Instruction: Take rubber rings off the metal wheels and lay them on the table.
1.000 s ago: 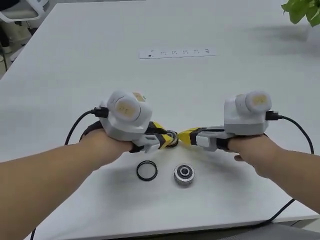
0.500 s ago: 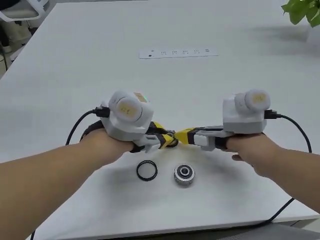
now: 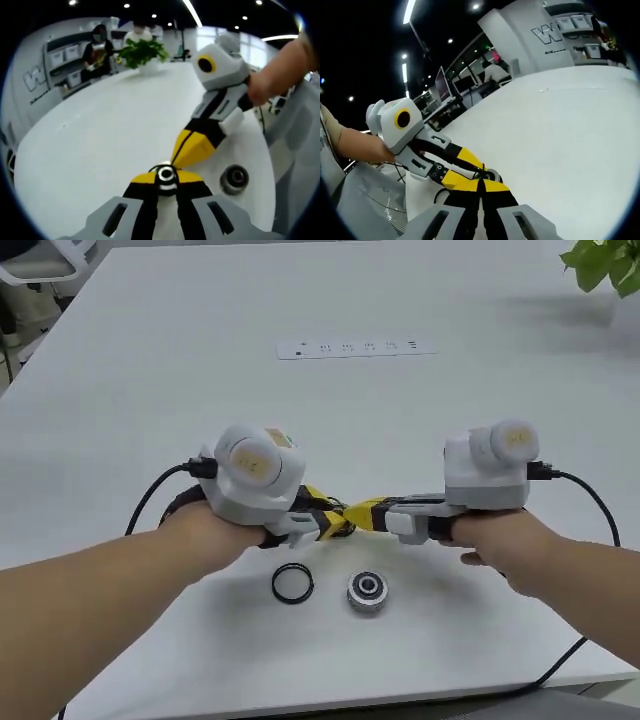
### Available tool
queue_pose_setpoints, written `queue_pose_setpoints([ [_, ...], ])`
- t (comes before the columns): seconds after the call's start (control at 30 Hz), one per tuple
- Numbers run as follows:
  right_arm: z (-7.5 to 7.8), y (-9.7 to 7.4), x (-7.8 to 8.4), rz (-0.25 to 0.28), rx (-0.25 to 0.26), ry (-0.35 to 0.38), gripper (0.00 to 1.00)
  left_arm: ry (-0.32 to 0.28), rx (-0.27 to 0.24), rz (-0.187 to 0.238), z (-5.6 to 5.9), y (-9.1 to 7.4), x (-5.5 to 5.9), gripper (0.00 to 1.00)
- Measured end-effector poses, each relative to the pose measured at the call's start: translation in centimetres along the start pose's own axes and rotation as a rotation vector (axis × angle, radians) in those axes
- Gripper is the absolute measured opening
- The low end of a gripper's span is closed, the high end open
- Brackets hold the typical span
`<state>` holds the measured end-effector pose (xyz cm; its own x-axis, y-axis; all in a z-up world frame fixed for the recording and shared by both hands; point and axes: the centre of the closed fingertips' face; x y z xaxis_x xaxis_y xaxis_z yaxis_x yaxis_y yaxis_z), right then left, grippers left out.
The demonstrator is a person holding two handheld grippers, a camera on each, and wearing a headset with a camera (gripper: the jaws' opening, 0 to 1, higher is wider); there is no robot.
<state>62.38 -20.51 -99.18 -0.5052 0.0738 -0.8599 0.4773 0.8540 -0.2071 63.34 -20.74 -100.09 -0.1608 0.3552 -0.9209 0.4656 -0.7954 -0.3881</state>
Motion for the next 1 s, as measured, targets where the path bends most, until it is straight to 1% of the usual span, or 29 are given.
queue_pose_setpoints([
  [0.17,0.2,-0.1,0.1,0.001,0.010,-0.001,0.00,0.003,0.003,-0.003,0.1,0.0,-0.1,0.14],
  [0.27,0.2,-0.1,-0.1,0.005,0.011,-0.007,0.00,-0.011,0.004,-0.001,0.2,0.0,-0.1,0.15],
  [0.37,0.2,-0.1,-0.2,0.013,0.011,-0.010,0.00,-0.007,0.014,0.004,0.3,-0.2,-0.3,0.18],
  [0.47,0.2,-0.2,-0.4,0.019,0.011,-0.011,0.00,-0.013,0.023,0.020,0.5,-0.6,-0.8,0.19],
  [0.53,0.3,-0.2,-0.6,0.027,0.012,-0.012,0.00,-0.022,0.024,0.031,0.5,-0.8,-1.1,0.23],
  [0.63,0.2,-0.3,-1.0,0.037,0.010,-0.015,0.00,-0.021,0.034,0.045,0.6,-1.2,-1.4,0.25],
  [0.8,-0.5,-0.3,-1.5,0.052,-0.007,-0.025,0.00,-0.027,0.046,0.079,0.9,-2.3,-2.5,0.30],
  [0.87,-0.7,-0.3,-1.7,0.056,-0.014,-0.026,0.00,-0.025,0.047,0.091,0.5,-2.5,-2.6,0.31],
  [1.0,-1.4,-0.2,-2.1,0.062,-0.029,-0.033,0.00,-0.022,0.054,0.111,0.9,-3.5,-3.3,0.34],
])
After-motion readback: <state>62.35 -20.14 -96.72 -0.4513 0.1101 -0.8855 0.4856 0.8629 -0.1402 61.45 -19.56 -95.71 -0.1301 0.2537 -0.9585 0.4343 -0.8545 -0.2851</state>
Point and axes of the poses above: the centre of the closed fingertips' face, and the gripper's own axes: y roughly forward along the fingers, z roughly to its right, x roughly out of its underside, and after that the axes turned 13 degrees about z, right-handed
